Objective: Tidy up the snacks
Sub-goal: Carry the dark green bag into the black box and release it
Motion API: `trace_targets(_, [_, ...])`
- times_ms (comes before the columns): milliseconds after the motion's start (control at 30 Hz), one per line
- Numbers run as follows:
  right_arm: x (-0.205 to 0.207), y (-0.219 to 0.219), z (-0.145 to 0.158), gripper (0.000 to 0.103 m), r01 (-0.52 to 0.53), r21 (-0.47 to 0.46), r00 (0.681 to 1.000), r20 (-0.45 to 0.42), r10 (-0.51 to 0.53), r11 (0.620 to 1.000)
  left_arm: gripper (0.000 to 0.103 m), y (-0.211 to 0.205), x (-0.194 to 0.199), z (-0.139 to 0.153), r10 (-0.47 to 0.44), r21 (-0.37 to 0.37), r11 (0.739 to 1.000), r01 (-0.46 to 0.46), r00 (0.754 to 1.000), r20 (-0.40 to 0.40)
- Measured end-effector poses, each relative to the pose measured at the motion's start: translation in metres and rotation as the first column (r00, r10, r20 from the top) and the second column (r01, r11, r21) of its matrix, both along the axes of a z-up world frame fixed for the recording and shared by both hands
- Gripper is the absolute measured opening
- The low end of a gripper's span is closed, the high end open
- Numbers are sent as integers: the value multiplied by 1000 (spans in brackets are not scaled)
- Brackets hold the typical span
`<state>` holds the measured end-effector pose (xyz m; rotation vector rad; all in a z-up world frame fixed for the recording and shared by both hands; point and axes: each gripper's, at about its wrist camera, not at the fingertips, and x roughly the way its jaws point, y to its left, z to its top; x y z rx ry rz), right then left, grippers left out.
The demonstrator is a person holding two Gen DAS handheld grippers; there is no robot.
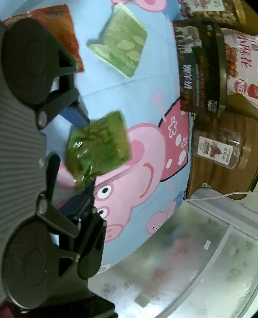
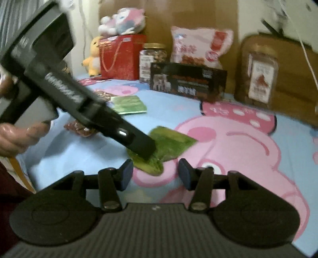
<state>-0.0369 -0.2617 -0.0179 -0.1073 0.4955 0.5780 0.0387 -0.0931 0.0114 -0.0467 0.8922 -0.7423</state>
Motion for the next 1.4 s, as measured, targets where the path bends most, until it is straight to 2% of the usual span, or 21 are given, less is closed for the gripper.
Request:
trace_targets(33, [2, 1, 0, 48, 8, 3, 1000, 3, -8, 1000, 76, -1, 0, 0, 8, 4, 1000, -8, 1000, 9])
trace_targets(133, [7, 1, -1, 35, 48, 9, 999, 14, -48, 999, 54, 2, 2, 0, 31, 12, 999, -31, 999, 18])
trace_targets(233, [8, -2, 0, 35, 60, 25, 998, 18, -61, 998, 46, 9, 8, -1, 52, -10, 999, -52, 999, -4])
trace_targets(333, [1, 1, 4, 34, 64, 32, 997, 40, -65, 997, 47, 13, 10, 1, 57, -25, 998, -57, 998, 0])
trace_targets(533, [2, 2, 13, 34, 73, 53, 995, 67, -77, 996, 46, 16, 8, 16, 53, -41, 998, -50, 996, 69])
trace_targets(767, [28, 10, 35, 34, 48, 46, 988, 146, -54, 998, 47, 25, 34, 44, 106, -57, 994, -98, 983, 151])
trace_targets(1067, [101, 32, 62, 34, -7, 67, 977, 214, -7, 998, 47, 42, 107, 79, 203, -42, 979, -199, 948, 243])
trace_targets(1233, [157, 41, 72, 34, -25, 132, 983, 185, 0, 991, 47, 52, 156, 86, 259, -34, 965, -259, 929, 266])
trace_targets(1400, [210, 57, 70, 34, -18, 164, 992, 125, -2, 986, 47, 62, 203, 79, 320, -26, 946, -324, 916, 244])
